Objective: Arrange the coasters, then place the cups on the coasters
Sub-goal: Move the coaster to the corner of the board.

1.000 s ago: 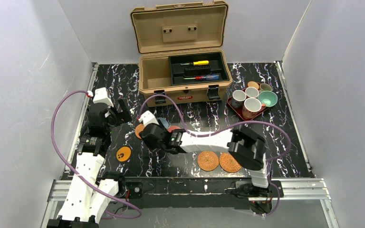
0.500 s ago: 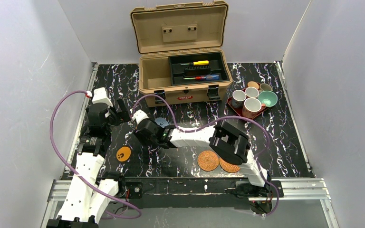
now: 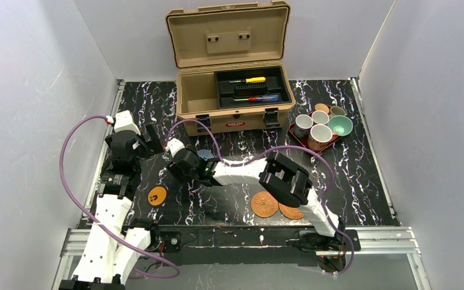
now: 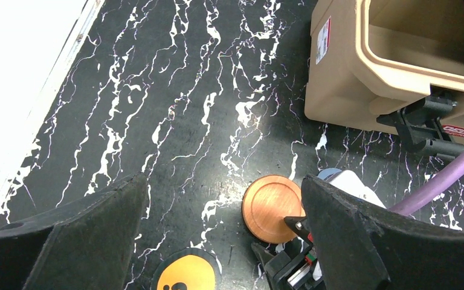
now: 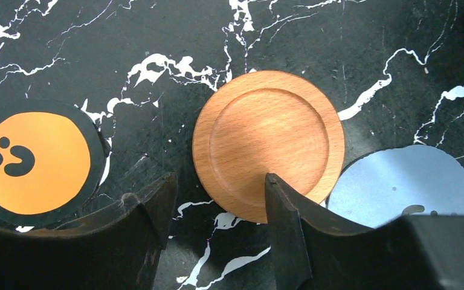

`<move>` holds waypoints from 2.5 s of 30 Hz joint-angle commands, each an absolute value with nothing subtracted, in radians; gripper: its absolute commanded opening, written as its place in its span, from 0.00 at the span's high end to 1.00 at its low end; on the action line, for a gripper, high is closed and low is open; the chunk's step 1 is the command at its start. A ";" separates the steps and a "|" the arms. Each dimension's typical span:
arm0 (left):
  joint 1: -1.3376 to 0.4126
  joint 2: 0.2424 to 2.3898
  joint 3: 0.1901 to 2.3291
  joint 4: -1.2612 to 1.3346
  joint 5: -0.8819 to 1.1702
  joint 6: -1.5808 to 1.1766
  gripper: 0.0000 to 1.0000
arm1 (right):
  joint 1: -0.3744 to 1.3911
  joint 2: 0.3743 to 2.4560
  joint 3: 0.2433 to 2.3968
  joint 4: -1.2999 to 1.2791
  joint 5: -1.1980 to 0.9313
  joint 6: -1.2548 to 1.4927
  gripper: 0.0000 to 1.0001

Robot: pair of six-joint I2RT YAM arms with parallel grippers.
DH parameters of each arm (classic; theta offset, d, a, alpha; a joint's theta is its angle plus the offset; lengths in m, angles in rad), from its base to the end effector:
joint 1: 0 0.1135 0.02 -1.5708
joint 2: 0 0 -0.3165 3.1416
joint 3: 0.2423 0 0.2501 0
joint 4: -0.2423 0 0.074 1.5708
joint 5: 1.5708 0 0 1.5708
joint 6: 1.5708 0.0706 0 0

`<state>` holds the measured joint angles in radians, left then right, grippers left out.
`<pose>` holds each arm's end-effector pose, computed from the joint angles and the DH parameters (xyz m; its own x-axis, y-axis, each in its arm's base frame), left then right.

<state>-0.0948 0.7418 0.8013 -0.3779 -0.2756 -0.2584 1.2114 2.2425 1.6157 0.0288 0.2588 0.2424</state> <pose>0.1614 0.0040 0.3572 -0.2588 -0.2224 -0.9400 -0.2403 0.9574 -0.1603 0.2161 0.5238 0.1873 -0.3916 -0.3825 -0.8369 -0.7587 0.6488 0.0585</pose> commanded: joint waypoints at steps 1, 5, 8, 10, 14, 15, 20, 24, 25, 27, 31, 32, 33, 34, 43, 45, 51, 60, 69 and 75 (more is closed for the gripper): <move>-0.098 0.723 0.836 -0.397 -0.310 -0.259 0.02 | 1.213 2.249 1.632 0.064 0.237 0.253 0.37; -0.098 0.721 0.836 -0.396 -0.315 -0.259 0.02 | 1.220 2.219 1.555 0.083 0.212 0.285 0.38; -0.098 0.721 0.836 -0.395 -0.313 -0.259 0.02 | 1.232 2.192 1.492 0.105 0.218 0.296 0.38; -0.098 0.722 0.836 -0.395 -0.314 -0.258 0.02 | 1.239 2.175 1.459 0.120 0.216 0.303 0.38; -0.098 0.724 0.836 -0.396 -0.311 -0.259 0.02 | 1.255 2.156 1.424 0.120 0.220 0.312 0.38; -0.099 0.724 0.835 -0.395 -0.311 -0.258 0.02 | 1.259 2.151 1.416 0.120 0.223 0.312 0.38; -0.098 0.728 0.834 -0.396 -0.304 -0.258 0.02 | 1.285 2.117 1.366 0.121 0.246 0.314 0.38; -0.098 0.729 0.834 -0.396 -0.300 -0.257 0.02 | 1.295 2.092 1.320 0.115 0.258 0.337 0.38; -0.098 0.729 0.833 -0.395 -0.299 -0.257 0.02 | 1.298 2.084 1.309 0.113 0.260 0.343 0.39; -0.098 0.728 0.834 -0.398 -0.299 -0.256 0.02 | 1.305 2.065 1.286 0.108 0.265 0.353 0.39; -0.099 0.729 0.834 -0.402 -0.294 -0.258 0.02 | 1.322 2.029 1.237 0.099 0.273 0.378 0.39; -0.098 0.729 0.834 -0.402 -0.292 -0.258 0.02 | 1.328 2.019 1.224 0.096 0.273 0.383 0.39; -0.098 0.729 0.834 -0.401 -0.289 -0.258 0.02 | 1.333 2.009 1.212 0.092 0.274 0.390 0.39; -0.098 0.729 0.834 -0.402 -0.286 -0.259 0.02 | 1.339 1.999 1.201 0.087 0.277 0.397 0.39; -0.100 0.725 0.836 -0.410 -0.290 -0.248 0.02 | 1.400 1.893 1.097 0.003 0.323 0.462 0.40; -0.101 0.727 0.836 -0.408 -0.281 -0.242 0.02 | 1.412 1.865 1.069 -0.033 0.333 0.481 0.40; -0.132 0.731 0.838 -0.415 -0.296 -0.198 0.04 | 1.431 1.765 0.987 -0.102 0.351 0.555 0.40; -0.299 0.791 0.850 -0.460 -0.352 -0.195 0.05 | 1.434 1.601 0.975 -0.196 0.434 0.584 0.39; -0.394 0.724 0.732 -0.526 -0.212 -0.472 0.11 | 1.394 1.426 1.000 -0.248 0.566 0.521 0.31; -0.495 0.716 0.603 -0.555 -0.108 -0.644 0.22 | 1.210 1.311 0.918 -0.243 0.531 0.526 0.32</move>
